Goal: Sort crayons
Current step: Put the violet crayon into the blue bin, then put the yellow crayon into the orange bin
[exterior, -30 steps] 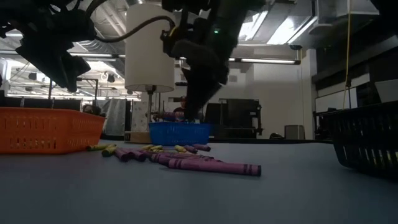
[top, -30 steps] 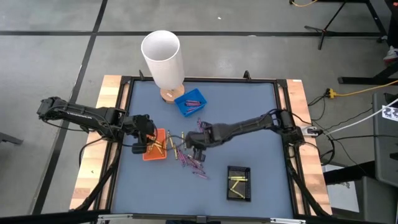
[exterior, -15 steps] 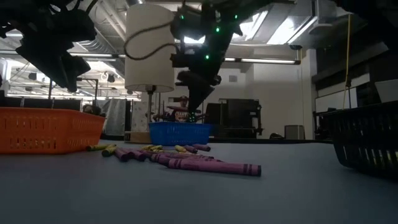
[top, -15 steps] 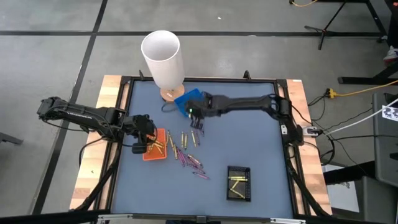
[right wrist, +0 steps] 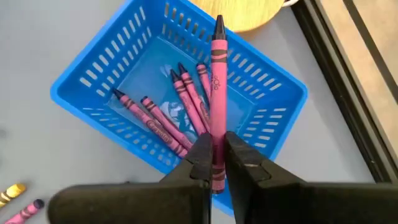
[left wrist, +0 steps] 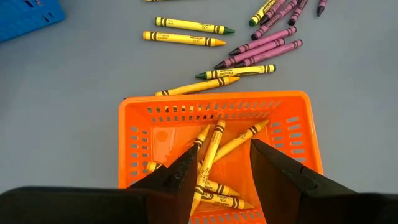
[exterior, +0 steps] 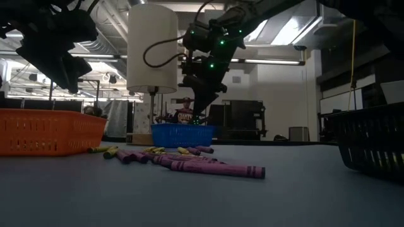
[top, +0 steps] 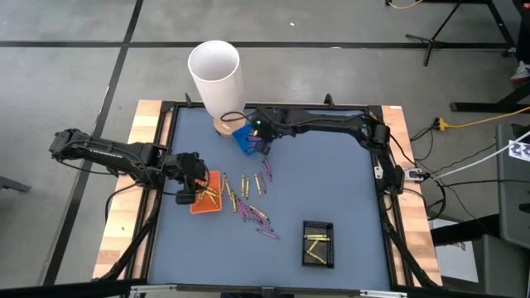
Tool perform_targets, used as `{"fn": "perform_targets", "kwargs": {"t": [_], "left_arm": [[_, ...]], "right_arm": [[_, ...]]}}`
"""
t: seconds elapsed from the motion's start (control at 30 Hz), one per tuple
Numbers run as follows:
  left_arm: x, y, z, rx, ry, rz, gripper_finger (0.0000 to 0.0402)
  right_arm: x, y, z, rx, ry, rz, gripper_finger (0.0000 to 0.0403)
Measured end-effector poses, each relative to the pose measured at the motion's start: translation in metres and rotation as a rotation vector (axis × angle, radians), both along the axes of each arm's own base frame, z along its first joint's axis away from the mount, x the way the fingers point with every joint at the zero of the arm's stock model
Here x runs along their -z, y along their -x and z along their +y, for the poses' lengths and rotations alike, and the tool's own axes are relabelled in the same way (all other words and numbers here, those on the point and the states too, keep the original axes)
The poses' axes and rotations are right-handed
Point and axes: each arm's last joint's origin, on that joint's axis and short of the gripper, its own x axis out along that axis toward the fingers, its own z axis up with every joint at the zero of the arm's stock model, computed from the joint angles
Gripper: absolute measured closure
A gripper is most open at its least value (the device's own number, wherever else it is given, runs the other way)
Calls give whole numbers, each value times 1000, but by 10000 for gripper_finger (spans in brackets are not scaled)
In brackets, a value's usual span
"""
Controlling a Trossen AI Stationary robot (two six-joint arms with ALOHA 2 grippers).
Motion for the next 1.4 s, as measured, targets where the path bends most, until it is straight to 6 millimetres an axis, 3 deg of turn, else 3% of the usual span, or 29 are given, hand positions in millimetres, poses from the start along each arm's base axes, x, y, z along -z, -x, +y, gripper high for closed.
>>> {"fn": "perform_targets", "kwargs": {"t": [0.37, 0.7, 0.9, 1.2, 1.4], "left_arm": [[-5, -7, -1, -1, 6, -87, 271], [-23, -33, -2, -27, 11, -379, 271], [-13, -58, -4, -34, 21, -404, 271], [19, -92, -5, -176, 48, -284, 271], [26, -112, -1, -252, 72, -224, 271]], "right_arm": [[0, -1, 2, -8, -8, -3, 375], [0, 0, 2, -1, -11, -3, 292], [0, 0, 2, -2, -18, 4, 284], [-35, 24, 10, -14, -45, 45, 285], [-63, 44, 24, -29, -38, 75, 286]]}}
